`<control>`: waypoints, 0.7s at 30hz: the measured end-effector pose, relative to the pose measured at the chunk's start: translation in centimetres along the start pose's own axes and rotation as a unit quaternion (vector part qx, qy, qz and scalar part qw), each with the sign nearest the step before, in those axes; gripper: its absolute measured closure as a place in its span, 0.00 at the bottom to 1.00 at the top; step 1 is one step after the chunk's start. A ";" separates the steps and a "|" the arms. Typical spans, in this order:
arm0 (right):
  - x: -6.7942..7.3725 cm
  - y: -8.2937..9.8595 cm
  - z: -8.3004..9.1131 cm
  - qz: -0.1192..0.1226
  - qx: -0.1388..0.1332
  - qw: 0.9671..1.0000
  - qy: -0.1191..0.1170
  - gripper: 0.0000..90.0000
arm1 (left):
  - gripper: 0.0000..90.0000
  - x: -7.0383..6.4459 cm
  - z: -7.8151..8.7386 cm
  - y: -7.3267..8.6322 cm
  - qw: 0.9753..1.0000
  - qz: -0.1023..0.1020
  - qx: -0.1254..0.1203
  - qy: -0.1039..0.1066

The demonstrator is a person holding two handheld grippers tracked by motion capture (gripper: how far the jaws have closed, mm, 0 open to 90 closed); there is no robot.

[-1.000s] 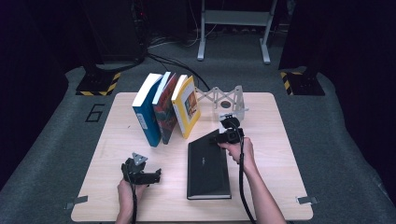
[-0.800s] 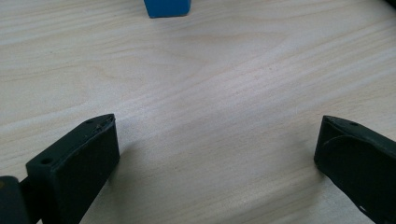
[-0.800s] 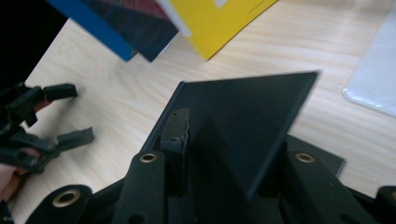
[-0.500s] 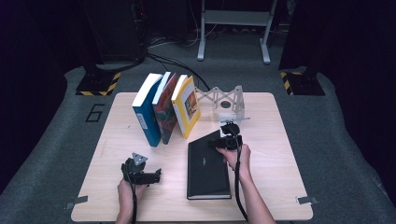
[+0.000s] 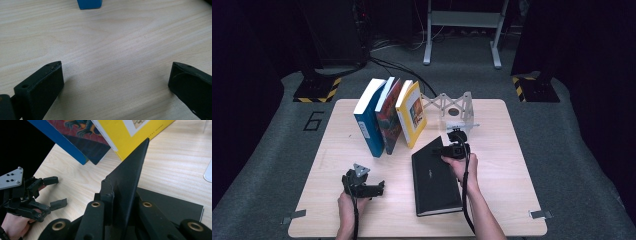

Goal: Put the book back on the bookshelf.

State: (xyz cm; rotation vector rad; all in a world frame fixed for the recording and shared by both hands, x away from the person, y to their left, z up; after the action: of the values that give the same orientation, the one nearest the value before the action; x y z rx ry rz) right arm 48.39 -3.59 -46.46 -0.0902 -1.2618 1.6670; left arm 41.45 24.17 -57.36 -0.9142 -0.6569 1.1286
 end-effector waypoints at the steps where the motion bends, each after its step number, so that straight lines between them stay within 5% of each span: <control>1: 0.1 0.0 0.1 0.005 -0.002 1.000 -0.001 0.92 | 0.00 0.0 0.0 0.0 1.000 0.000 0.000 0.000; 11: 1.3 -0.3 0.9 0.030 -0.021 0.999 0.002 0.92 | 0.00 0.0 -0.1 -0.1 1.000 -0.001 0.002 0.000; 21: 2.2 -1.2 1.9 0.080 -0.053 0.995 0.019 0.94 | 0.00 -0.1 -0.4 -0.3 1.000 -0.005 0.005 0.005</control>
State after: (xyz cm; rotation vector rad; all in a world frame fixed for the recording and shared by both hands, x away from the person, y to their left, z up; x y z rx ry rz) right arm 46.98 -3.34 -43.70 -0.2937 -1.3440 1.7250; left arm 41.82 23.90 -57.30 -0.9065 -0.6455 1.1174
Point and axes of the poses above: each handheld gripper's, and its own axes: z roughly backward along the jaws, y roughly out of its underside, x roughly to its left, the point moved 6 cm from there along -z, roughly forward along the jaws, and after that the axes turned 14 degrees about -x, right-handed, at the moved point
